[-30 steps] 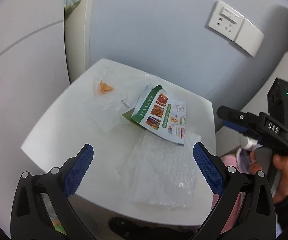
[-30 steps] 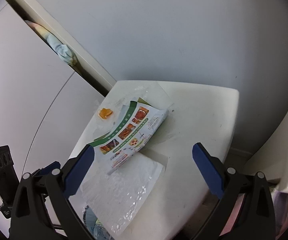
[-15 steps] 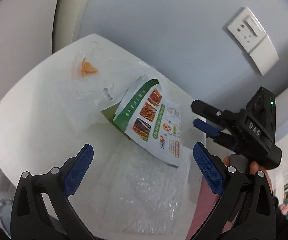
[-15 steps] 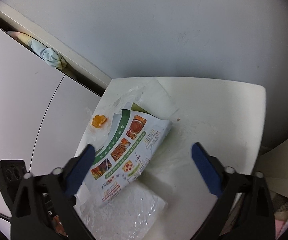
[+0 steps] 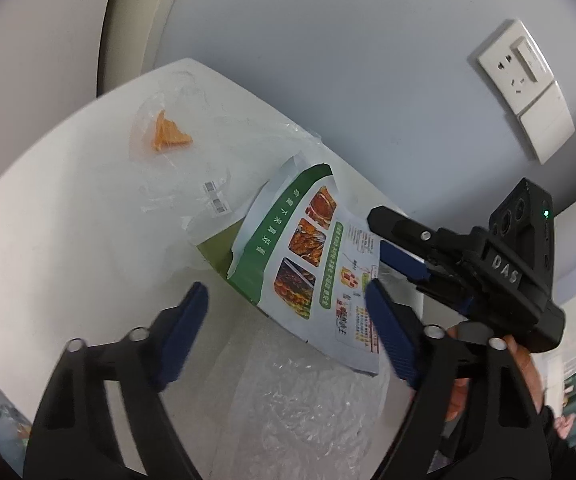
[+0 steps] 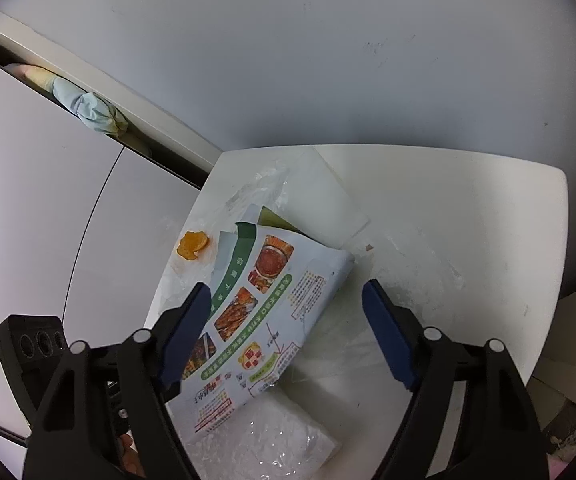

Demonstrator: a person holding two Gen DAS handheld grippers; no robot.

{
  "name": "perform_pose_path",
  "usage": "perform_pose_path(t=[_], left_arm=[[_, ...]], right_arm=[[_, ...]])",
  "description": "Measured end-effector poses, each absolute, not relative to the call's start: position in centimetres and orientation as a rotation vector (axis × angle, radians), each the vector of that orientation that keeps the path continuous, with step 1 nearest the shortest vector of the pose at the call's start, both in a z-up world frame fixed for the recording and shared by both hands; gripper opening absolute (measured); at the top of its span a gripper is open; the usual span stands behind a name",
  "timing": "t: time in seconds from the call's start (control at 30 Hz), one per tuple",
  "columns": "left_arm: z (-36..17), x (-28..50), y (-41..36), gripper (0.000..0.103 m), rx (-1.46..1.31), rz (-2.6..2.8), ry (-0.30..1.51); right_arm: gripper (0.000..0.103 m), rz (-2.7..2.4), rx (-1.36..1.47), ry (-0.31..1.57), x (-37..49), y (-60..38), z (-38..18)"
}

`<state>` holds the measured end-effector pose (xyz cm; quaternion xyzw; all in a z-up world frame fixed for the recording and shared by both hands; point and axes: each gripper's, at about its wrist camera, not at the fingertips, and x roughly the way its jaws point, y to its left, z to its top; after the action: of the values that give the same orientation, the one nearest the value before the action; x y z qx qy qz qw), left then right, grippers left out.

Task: Collect trash
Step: 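Close the left tool on the edge of the snack wrapper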

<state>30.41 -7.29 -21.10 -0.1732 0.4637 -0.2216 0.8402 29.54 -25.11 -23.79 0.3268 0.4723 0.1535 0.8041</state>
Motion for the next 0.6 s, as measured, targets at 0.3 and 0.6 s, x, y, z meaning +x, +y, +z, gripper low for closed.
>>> perform_pose_path(t=[0.3, 0.6], left_arm=[[-21.5, 31.0, -7.1, 0.039, -0.391, -0.457, 0.967], [-21.3, 31.0, -7.3, 0.006, -0.376, -0.454, 0.918]], right_arm=[[0.054, 0.312, 0.698, 1.005, 29.5, -24.1, -24.3], [0.015, 0.254, 0.677, 0.989, 28.8, -23.7, -25.0]])
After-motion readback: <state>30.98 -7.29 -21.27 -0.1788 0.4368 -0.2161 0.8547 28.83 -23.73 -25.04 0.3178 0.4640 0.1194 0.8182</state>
